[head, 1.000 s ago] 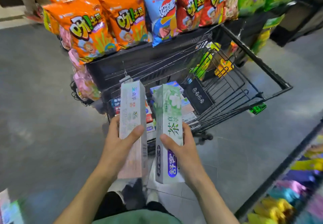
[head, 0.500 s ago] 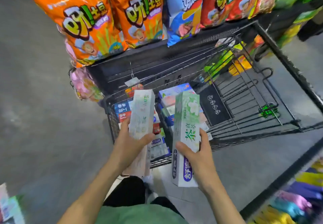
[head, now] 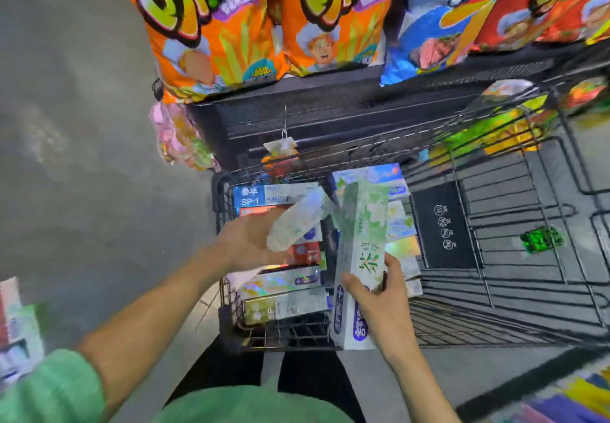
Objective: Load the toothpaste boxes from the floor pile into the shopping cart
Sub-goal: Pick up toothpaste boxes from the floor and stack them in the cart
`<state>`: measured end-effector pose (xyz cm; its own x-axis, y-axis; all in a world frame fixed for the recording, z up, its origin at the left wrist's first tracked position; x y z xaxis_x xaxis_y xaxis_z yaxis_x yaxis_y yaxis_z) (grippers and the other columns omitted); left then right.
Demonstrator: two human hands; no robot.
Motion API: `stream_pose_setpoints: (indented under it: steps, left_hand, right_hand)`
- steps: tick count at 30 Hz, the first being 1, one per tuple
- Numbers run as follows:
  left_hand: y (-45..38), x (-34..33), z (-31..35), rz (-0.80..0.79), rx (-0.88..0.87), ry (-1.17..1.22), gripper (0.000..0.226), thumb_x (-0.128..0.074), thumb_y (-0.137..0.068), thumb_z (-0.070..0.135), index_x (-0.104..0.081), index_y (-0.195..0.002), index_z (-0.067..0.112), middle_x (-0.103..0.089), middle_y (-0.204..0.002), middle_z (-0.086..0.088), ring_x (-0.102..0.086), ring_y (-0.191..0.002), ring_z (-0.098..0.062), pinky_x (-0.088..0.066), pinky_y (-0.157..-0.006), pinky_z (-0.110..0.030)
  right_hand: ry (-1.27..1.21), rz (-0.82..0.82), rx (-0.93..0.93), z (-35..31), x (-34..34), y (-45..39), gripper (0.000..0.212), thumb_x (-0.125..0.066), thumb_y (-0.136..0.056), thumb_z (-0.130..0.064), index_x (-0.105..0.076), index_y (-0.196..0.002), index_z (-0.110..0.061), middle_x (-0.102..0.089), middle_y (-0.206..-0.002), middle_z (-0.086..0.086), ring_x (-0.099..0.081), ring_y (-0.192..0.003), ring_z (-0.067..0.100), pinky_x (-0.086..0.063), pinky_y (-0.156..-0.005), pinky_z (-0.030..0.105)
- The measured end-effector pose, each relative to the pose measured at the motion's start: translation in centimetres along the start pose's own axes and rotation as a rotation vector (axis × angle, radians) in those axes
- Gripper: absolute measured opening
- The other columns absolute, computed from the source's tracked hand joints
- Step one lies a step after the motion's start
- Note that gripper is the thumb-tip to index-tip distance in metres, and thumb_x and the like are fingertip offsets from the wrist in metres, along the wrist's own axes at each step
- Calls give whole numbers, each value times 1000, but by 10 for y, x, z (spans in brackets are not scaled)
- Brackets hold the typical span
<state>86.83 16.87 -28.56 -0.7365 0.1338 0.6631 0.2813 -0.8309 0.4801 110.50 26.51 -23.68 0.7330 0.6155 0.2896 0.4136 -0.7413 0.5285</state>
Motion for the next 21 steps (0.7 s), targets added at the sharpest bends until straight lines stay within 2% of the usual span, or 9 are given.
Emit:
stream_pose_setpoints:
  steps: [1,3,5,8,10,13,16,18,21]
  left_hand:
    - [-11,-2,-6,-30,-10,-86,84,-72,-82,53,-28,-153,44,-67,-125,7,-62,-114,-22,-47,-79,-28]
    - [-31,-9,-16,-89,-23,-215,89,-72,-77,47,-26,-153,42,-68,-111,-1,-64,-102,-26,-48,-71,-29]
    - [-52,-16,-25,-113,-37,-307,94,-73,-73,43,-25,-154,41,-68,-109,-4,-63,-98,-27,-49,-70,-30]
    - [-79,-21,-38,-106,-32,-428,98,-73,-81,45,-15,-159,36,-62,-133,-5,-57,-117,-30,-50,-82,-37]
    - [-95,-23,-46,-121,3,-454,96,-73,-84,46,-16,-160,29,-54,-146,-5,-53,-127,-29,-50,-93,-39]
    - [-112,-23,-52,-115,51,-506,92,-70,-87,50,-21,-158,22,-49,-151,-5,-46,-135,-28,-47,-102,-40]
    - [-122,-24,-55,-90,112,-549,76,-63,-90,53,-32,-150,18,-55,-139,-8,-38,-135,-26,-44,-99,-38]
    - [-126,-28,-57,-62,133,-532,68,-63,-90,50,-36,-143,17,-58,-132,-7,-38,-130,-25,-45,-95,-38]
    - [-129,-35,-57,-35,123,-503,69,-63,-92,37,-31,-149,16,-52,-145,-5,-36,-128,-25,-41,-105,-40]
  right_hand:
    - [14,-11,-6,4,1,-8,48,-82,-83,-19,-50,-113,-40,-72,-111,-5,-72,-90,8,-56,-78,24]
    - [32,-35,-27,10,4,-19,50,-82,-83,-19,-49,-114,-40,-74,-107,-5,-72,-89,8,-55,-76,25]
    - [46,-81,-68,17,6,-33,50,-81,-84,-18,-48,-116,-38,-73,-105,-5,-70,-84,7,-54,-71,22]
    - [92,-132,-111,27,13,-51,54,-82,-84,-24,-46,-122,-35,-73,-106,-3,-69,-84,8,-54,-70,20]
    - [113,-154,-124,32,18,-61,52,-81,-85,-25,-46,-122,-35,-72,-96,-6,-65,-72,0,-51,-65,17]
    - [128,-176,-155,37,20,-74,51,-80,-86,-26,-45,-123,-34,-64,-85,-9,-54,-55,-4,-44,-54,13]
    - [117,-181,-168,42,20,-85,55,-81,-84,-23,-46,-124,-34,-73,-100,-1,-58,-61,-1,-46,-56,16]
    - [107,-181,-163,43,18,-90,55,-81,-84,-17,-47,-123,-33,-75,-102,-3,-66,-69,1,-51,-60,16]
    - [123,-223,-142,43,14,-94,53,-81,-84,-15,-48,-120,-35,-76,-101,-7,-72,-88,10,-58,-75,24]
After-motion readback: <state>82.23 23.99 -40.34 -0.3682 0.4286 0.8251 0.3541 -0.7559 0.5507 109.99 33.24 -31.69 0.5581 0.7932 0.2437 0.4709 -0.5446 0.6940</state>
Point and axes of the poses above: each hand's wrist, its own y-axis away from the middle knuckle, its own x-axis out of the back of the hand, z = x × y, the point moved 3 cm from there along -y, towards the middle knuckle
